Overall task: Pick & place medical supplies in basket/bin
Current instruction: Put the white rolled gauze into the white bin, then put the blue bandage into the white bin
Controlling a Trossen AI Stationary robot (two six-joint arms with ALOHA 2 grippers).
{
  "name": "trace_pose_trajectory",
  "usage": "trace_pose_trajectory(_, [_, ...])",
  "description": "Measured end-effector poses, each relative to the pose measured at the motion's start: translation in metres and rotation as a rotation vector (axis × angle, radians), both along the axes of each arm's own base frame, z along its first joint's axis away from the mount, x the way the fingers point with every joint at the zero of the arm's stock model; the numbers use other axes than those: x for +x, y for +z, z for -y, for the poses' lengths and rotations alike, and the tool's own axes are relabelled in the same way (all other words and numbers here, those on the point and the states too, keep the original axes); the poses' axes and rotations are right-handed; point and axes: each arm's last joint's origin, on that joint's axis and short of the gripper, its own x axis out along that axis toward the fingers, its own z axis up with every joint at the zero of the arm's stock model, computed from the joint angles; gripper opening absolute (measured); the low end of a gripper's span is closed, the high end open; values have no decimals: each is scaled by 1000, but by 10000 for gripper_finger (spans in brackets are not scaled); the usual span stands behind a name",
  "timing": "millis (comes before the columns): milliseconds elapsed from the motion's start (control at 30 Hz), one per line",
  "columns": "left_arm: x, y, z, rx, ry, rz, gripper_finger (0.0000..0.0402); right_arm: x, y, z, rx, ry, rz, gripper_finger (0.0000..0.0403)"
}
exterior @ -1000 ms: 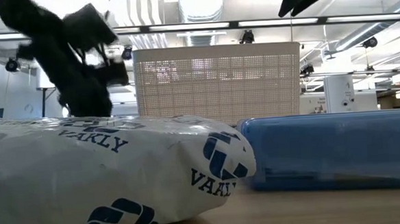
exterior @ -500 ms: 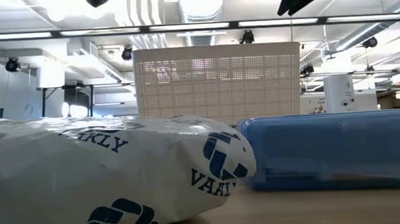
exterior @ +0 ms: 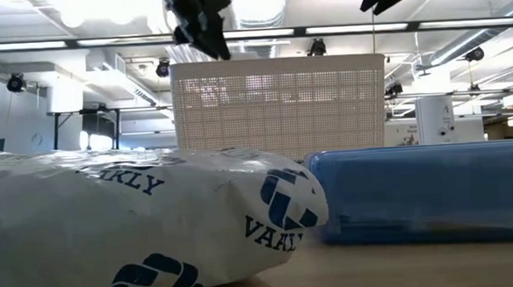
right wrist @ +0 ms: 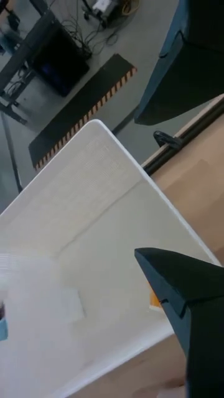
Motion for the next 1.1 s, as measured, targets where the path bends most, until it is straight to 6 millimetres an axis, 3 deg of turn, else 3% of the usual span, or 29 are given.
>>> trace_pose_trajectory(167, [11,2,-7,-4,-5,-93,165,-10,4,-4,23,-6,42,327])
trace_pose_trajectory(267, [8,15,2,21,7,-138,219,-15,3,-5,27,-8,34,327])
trace_pose_trajectory(400, [-12,35,32,-41,4,-196,270,-16,1,-5,27,-7,17,327])
trace_pose_trajectory(567, [-45,48,98,-168,-41,-283,284,-13,-1,-5,22,-2,6,327])
trace_pose_trajectory(667, [-53,34,133,-266,34,-303,284,-11,-1,-5,16,5,-3,327])
trace_pose_trajectory(767, [-54,8,153,-376,224,-287,285,-8,-2,-4,15,5,-9,328])
trace_pose_trajectory(933, [-57,-48,174,-476,470,-348,285,-2,-3,-4,-2,20,-15,328])
trace_pose_trajectory(1100, [-49,-96,186,-618,473,-358,285,2,-3,-3,-13,32,-25,328])
